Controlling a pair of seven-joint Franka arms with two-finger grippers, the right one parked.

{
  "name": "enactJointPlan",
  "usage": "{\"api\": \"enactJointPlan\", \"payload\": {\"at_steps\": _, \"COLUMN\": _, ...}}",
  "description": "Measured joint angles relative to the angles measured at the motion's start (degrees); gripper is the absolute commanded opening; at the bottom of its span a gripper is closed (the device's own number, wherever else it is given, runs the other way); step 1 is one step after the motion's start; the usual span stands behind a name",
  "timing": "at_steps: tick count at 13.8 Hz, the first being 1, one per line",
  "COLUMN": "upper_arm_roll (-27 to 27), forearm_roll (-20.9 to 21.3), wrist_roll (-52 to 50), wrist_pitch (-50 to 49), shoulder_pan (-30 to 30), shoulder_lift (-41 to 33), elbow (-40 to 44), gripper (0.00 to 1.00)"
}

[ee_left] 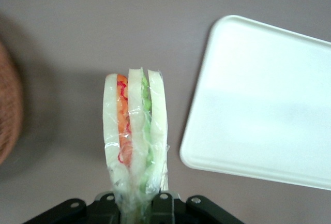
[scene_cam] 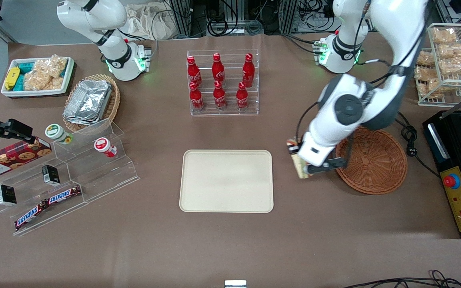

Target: Place sandwich from basket to tray

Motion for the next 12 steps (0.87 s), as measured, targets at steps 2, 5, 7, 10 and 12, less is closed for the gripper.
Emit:
{"api": "enactJointPlan", "payload": {"at_steps": 2, "upper_arm_roll": -0.03, "forearm_roll": 3.78, "wrist_roll": -0.02, "wrist_pitch": 7.71, "shoulder_pan": -3.33, "shoulder_lift": 4.07, "elbow": -0.04, "gripper": 0.00}}
{"api": "enactJointPlan", "payload": {"at_steps": 5, "upper_arm_roll": 0.00, "forearm_roll": 6.33, "wrist_roll": 0.09, "wrist_pitch": 17.38, "shoulder_pan": -5.71, "shoulder_lift": 9.54, "elbow": -0.04, "gripper": 0.00}}
{"api": "enactJointPlan", "payload": {"at_steps": 7, "upper_arm_roll": 0.11, "forearm_roll": 9.65, "wrist_roll": 0.11, "wrist_pitch": 20.67, "shoulder_pan": -5.77, "shoulder_lift": 12.20, "elbow": 0.28, "gripper": 0.09}}
{"api": "enactJointPlan", "payload": {"at_steps": 10, "upper_arm_roll": 0.13, "forearm_roll": 13.19, "wrist_roll": -0.07, "wrist_pitch": 24.44, "shoulder_pan": -5.82, "shoulder_lift": 14.94, "elbow": 0.62, "gripper": 0.37}}
{"api": "enactJointPlan", "payload": {"at_steps": 12, "upper_arm_roll": 0.13, "forearm_roll": 13.37, "wrist_roll": -0.50, "wrist_pitch": 24.88, "shoulder_pan": -5.83, "shoulder_lift": 15.37, "elbow": 0.71, "gripper": 0.63}}
